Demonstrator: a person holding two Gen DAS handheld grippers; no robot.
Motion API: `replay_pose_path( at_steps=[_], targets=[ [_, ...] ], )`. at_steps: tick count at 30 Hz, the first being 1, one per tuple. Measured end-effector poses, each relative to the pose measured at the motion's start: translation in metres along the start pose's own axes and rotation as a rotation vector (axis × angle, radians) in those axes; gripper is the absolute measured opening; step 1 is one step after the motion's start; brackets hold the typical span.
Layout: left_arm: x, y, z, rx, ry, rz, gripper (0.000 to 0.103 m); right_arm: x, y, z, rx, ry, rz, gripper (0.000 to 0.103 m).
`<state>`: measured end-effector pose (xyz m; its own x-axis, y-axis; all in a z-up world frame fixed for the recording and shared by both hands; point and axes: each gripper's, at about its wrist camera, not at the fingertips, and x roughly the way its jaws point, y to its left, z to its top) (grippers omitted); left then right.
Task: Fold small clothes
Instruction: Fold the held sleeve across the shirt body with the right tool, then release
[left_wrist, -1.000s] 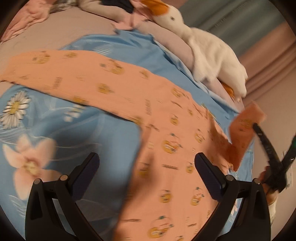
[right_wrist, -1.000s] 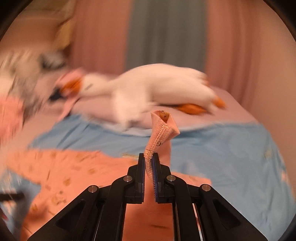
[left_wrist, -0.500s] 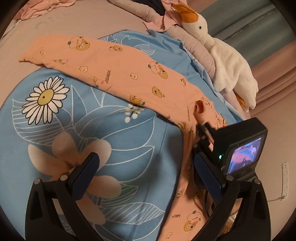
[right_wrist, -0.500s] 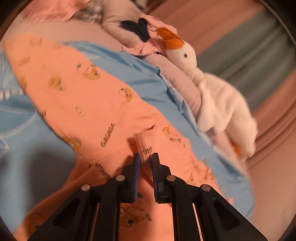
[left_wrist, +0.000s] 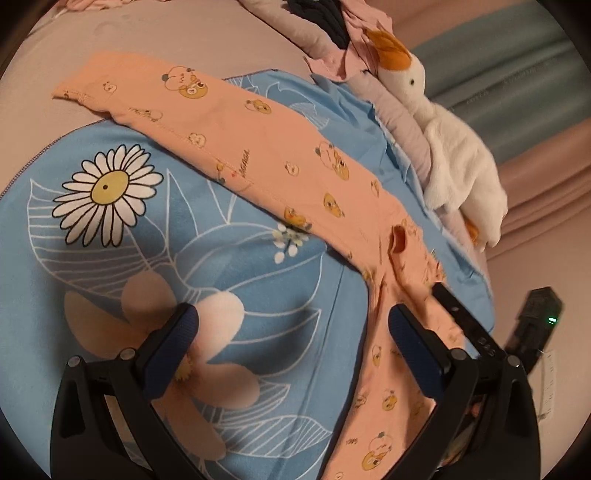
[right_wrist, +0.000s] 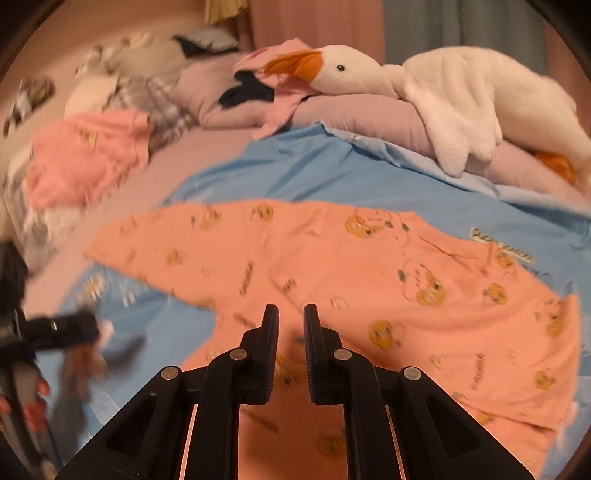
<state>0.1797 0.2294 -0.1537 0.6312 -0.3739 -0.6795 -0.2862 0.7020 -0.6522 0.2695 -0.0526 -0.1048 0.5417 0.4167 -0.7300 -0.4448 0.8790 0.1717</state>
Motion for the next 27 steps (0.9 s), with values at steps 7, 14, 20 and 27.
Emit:
replay_pose_path(
  at_steps=[7,14,20,27],
  targets=[
    [-0.005,0.022,0.027,-0.159,-0.072,-0.101,0.103,0.065,0.008,0.007,-0.061,0.054,-0.145,0.046],
    [-0.007,0.028,0.036,-0.176,-0.081,-0.141,0.103,0.061,0.005,0.025,-0.050,0.020,-0.179,0.009],
    [-0.006,0.035,0.039,-0.205,-0.083,-0.153,0.103,0.084,0.046,0.010,-0.293,0.137,-0.231,0.010],
    [-0.033,0.046,0.046,-0.190,-0.140,-0.187,0.103,0.047,0.060,0.021,-0.304,0.047,-0.166,0.043]
  ],
)
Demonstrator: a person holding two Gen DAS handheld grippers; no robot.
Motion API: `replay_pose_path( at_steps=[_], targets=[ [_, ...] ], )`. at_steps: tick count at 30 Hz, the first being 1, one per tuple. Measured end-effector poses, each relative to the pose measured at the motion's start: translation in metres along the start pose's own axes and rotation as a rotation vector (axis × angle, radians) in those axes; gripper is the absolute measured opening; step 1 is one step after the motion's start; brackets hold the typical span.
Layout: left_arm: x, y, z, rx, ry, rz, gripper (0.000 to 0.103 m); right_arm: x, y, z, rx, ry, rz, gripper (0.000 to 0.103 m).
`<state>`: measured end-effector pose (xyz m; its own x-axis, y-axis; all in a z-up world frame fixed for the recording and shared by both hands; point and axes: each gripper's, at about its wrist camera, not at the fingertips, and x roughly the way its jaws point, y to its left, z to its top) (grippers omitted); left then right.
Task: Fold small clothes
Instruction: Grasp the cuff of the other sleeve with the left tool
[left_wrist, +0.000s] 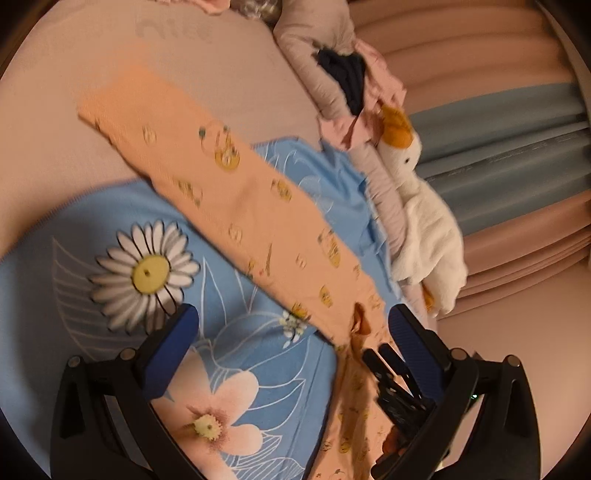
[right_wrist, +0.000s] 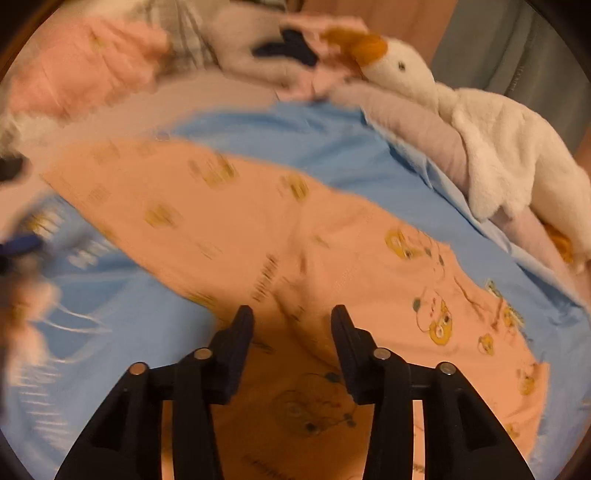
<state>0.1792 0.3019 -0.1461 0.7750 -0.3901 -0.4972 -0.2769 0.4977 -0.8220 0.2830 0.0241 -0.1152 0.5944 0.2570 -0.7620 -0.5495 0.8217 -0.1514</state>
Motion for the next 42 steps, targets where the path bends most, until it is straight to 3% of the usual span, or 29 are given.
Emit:
replay_pose_path(
  at_steps=[4,7,9,11,14,21,22,24,26,28,29,33,37,42],
  targets=[
    [-0.022,0.017,0.013,-0.046,-0.060,-0.003,0.103,-0.023,-0.039,-0.010,0.183,-0.116,0.105,0.043],
    [-0.036,0.038,0.023,-0.123,-0.109,-0.002,0.103,0.001,-0.051,-0.025,0.291,-0.035,0.070,0.038],
    [-0.040,0.049,0.029,-0.167,-0.126,-0.020,0.103,0.016,-0.052,-0.034,0.293,0.020,0.096,0.029],
    [-0.037,0.054,0.033,-0.183,-0.111,-0.031,0.103,0.029,-0.042,-0.038,0.257,0.040,0.102,0.029],
    [-0.026,0.056,0.040,-0.188,-0.093,-0.046,0.102,0.026,-0.039,-0.032,0.248,0.032,0.097,0.029],
    [-0.009,0.073,0.072,-0.233,-0.181,-0.040,0.100,-0.007,-0.034,-0.036,0.227,-0.030,0.120,0.029],
    [-0.008,0.074,0.075,-0.236,-0.195,-0.035,0.096,-0.011,-0.035,-0.038,0.227,-0.039,0.126,0.029],
    [-0.001,0.078,0.082,-0.243,-0.218,-0.004,0.074,-0.015,-0.033,-0.037,0.233,-0.058,0.146,0.029],
    [0.009,0.084,0.087,-0.256,-0.207,0.034,0.027,-0.018,-0.032,-0.040,0.233,-0.064,0.149,0.029],
    [0.018,0.091,0.091,-0.251,-0.192,0.108,0.006,-0.024,-0.031,-0.043,0.223,-0.072,0.154,0.029],
    [0.019,0.093,0.090,-0.249,-0.197,0.125,0.007,-0.026,-0.031,-0.043,0.218,-0.074,0.155,0.029],
    [0.013,0.069,0.082,-0.136,-0.251,0.168,0.005,-0.037,-0.036,-0.055,0.211,-0.083,0.147,0.029],
    [0.026,-0.002,0.057,0.133,-0.236,0.208,0.005,-0.046,-0.052,-0.067,0.273,-0.081,0.137,0.029],
    [0.045,-0.103,-0.010,0.410,-0.164,0.127,0.005,-0.057,-0.090,-0.092,0.463,-0.084,0.173,0.029]
  ],
)
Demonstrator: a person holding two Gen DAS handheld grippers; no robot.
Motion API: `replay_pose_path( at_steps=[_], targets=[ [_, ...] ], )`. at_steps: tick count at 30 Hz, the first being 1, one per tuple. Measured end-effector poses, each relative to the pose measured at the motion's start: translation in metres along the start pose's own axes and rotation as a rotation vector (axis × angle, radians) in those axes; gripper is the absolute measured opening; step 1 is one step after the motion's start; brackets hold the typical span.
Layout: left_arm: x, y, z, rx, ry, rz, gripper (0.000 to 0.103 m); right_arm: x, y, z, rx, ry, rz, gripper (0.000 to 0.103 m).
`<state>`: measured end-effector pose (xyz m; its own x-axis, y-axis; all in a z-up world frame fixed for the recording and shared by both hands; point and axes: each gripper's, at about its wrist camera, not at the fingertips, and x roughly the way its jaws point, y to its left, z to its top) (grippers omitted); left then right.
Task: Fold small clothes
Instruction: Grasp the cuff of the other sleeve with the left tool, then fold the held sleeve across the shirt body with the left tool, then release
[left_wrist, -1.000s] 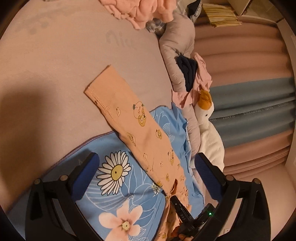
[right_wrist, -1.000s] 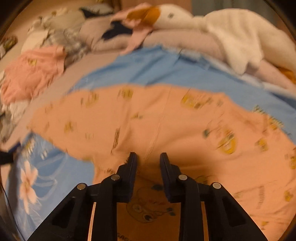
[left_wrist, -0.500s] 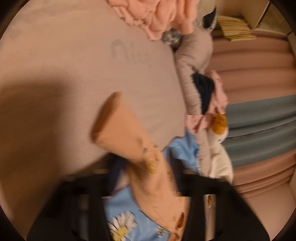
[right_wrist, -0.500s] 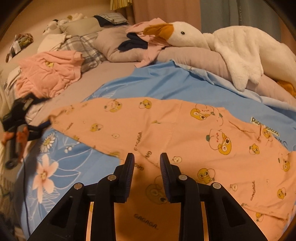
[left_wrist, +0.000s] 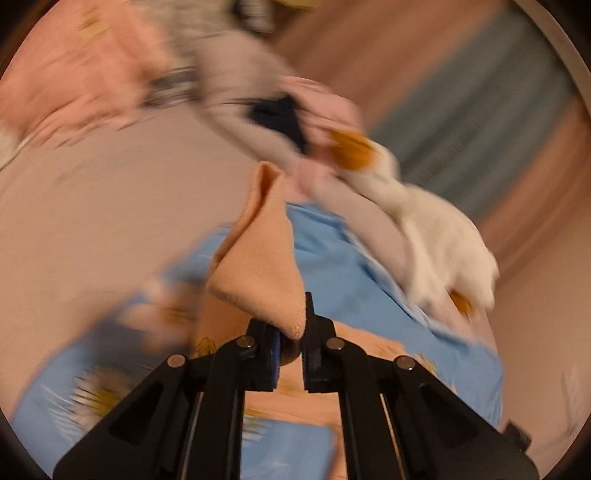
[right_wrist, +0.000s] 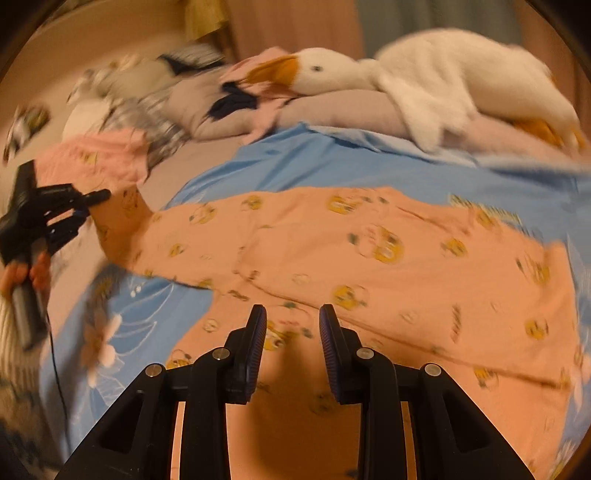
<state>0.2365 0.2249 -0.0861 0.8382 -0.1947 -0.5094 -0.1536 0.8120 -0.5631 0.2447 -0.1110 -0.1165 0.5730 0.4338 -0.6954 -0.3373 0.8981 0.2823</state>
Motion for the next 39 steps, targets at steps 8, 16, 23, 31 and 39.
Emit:
replay_pose_path(
  at_steps=[8,16,23,31,39],
  targets=[
    [0.062,-0.160,-0.102,0.321,0.234,-0.088,0.025,-0.036,-0.072,-0.012,0.297,-0.054,0.000,0.029],
    [0.104,-0.208,-0.192,0.530,0.517,-0.159,0.091,-0.067,-0.138,-0.044,0.478,-0.059,-0.056,0.040],
    [0.044,-0.135,-0.126,0.446,0.348,-0.133,0.100,-0.062,-0.130,-0.039,0.465,-0.075,0.071,0.040],
    [0.011,-0.053,-0.090,0.275,0.287,-0.001,0.101,0.006,-0.086,-0.009,0.371,0.053,0.080,0.040],
    [0.009,-0.038,-0.092,0.233,0.318,-0.013,0.101,0.027,-0.053,0.003,0.242,0.052,-0.053,0.007]
  ],
)
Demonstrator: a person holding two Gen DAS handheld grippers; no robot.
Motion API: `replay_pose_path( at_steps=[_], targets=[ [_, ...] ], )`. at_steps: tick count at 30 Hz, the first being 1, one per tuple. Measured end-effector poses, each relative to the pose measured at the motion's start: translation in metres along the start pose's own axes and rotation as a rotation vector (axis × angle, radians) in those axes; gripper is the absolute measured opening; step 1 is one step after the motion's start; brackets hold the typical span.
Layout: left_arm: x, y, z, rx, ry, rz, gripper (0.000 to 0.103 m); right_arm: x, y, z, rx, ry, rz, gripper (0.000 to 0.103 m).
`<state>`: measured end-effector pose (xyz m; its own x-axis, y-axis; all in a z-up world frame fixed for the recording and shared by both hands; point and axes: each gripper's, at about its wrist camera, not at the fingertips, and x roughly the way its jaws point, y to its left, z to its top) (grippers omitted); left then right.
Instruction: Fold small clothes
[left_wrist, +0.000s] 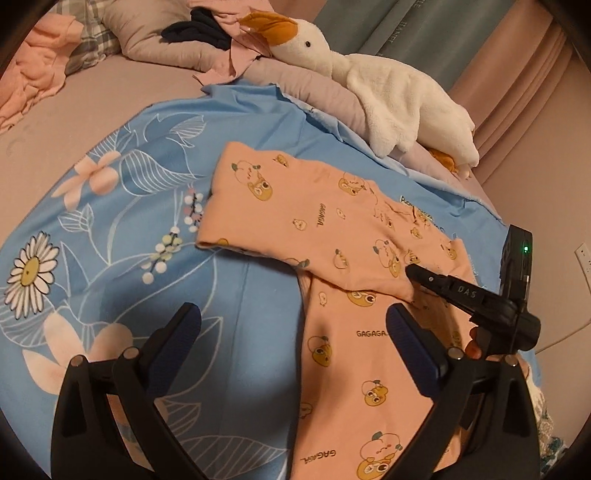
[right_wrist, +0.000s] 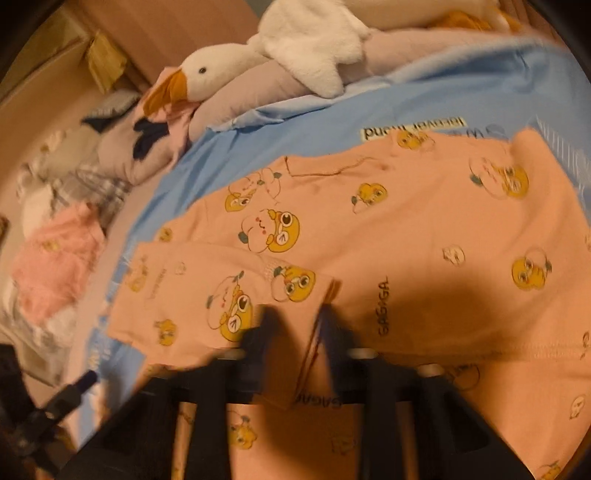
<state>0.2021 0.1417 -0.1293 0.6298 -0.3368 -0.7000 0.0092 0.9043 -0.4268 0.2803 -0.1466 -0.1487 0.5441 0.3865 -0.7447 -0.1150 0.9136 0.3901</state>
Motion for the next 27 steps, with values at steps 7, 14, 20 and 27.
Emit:
replay_pose_path(
  at_steps=[7,14,20,27],
  targets=[
    [-0.001,-0.009,-0.002,0.033,0.002,-0.020,0.101,-0.073,-0.046,0.027,0.029,-0.131,-0.083,0.006],
    [0.012,-0.013,-0.004,0.027,0.034,-0.025,0.101,-0.097,-0.136,0.042,0.149,-0.099,-0.271,0.006],
    [0.020,-0.019,-0.007,0.054,0.070,-0.010,0.101,-0.073,-0.148,0.035,0.157,-0.050,-0.332,0.006],
    [0.025,-0.029,-0.008,0.085,0.082,-0.030,0.101,-0.097,-0.123,0.039,0.122,-0.146,-0.344,0.013]
  ],
)
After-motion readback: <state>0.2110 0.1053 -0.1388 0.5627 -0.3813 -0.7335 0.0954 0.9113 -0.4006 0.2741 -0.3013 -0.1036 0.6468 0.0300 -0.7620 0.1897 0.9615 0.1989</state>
